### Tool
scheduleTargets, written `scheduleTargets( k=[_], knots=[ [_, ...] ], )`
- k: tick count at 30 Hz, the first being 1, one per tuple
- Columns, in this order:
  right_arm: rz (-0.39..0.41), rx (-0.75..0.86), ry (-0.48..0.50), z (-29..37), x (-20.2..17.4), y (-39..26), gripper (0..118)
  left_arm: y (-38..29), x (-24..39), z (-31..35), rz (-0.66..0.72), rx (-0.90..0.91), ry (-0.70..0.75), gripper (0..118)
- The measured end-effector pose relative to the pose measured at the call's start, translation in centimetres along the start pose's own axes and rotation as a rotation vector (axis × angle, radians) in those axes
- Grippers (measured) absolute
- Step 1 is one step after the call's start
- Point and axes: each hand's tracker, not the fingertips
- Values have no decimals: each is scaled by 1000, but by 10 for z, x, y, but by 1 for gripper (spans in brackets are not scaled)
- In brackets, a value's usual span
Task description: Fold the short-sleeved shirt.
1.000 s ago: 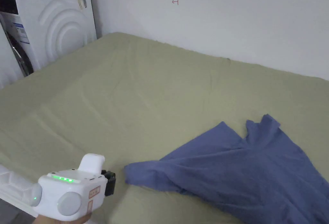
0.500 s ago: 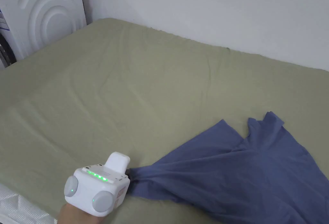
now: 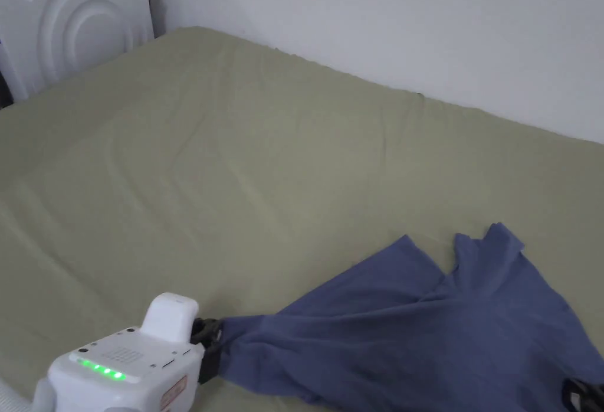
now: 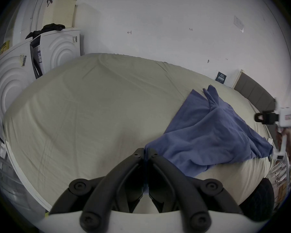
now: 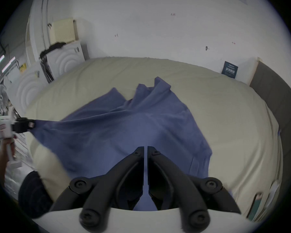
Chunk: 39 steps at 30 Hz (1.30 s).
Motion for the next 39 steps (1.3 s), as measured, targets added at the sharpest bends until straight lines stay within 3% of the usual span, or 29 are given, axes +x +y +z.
scheduleTargets(
  k=[4,7,8,9,10,12,13,16,18,19,21,22,24,27,34,39],
  knots=[
    [41,-46,-44,-70,29,48,8,3,1,0,15,1,-19,0],
    [61,-54,-85,-120,51,83,38,2,0,0,43,12,-48,0],
    [55,-56,-74,-137,59,94,50,2,2,2,40,14,-51,0],
    [32,-83,-64,-153,69,102,88,2,2,1,43,9,-58,0],
    [8,-132,-45,-169,77,107,118,1,3,0,49,5,-46,0],
    [14,-152,-87,-191,89,112,118,-1,3,-1,49,1,-43,0],
    [-4,-188,-151,-200,97,111,118,-2,4,-3,47,-5,-40,0],
    [-97,-264,-174,-212,115,97,118,-3,4,-8,31,-19,-37,0],
    [-122,-305,-121,-210,118,83,103,-4,4,-11,36,-23,-38,0],
    [-125,-224,-83,-198,115,81,85,-4,4,-12,35,-25,-27,0],
    [-73,-166,-89,-175,97,78,14,-1,5,-13,30,-34,-26,0],
    [-38,-160,-97,-168,90,75,4,0,4,-14,37,-41,-32,0],
    [17,-175,-100,-157,79,70,4,4,4,-20,59,-63,-56,0],
    [33,-135,-91,-140,82,68,4,10,6,-23,43,-59,-47,0],
    [-79,79,-59,-18,90,100,4,59,19,-4,84,48,-89,0],
    [-95,198,-81,71,107,138,4,137,48,12,87,192,-137,0]
  ],
)
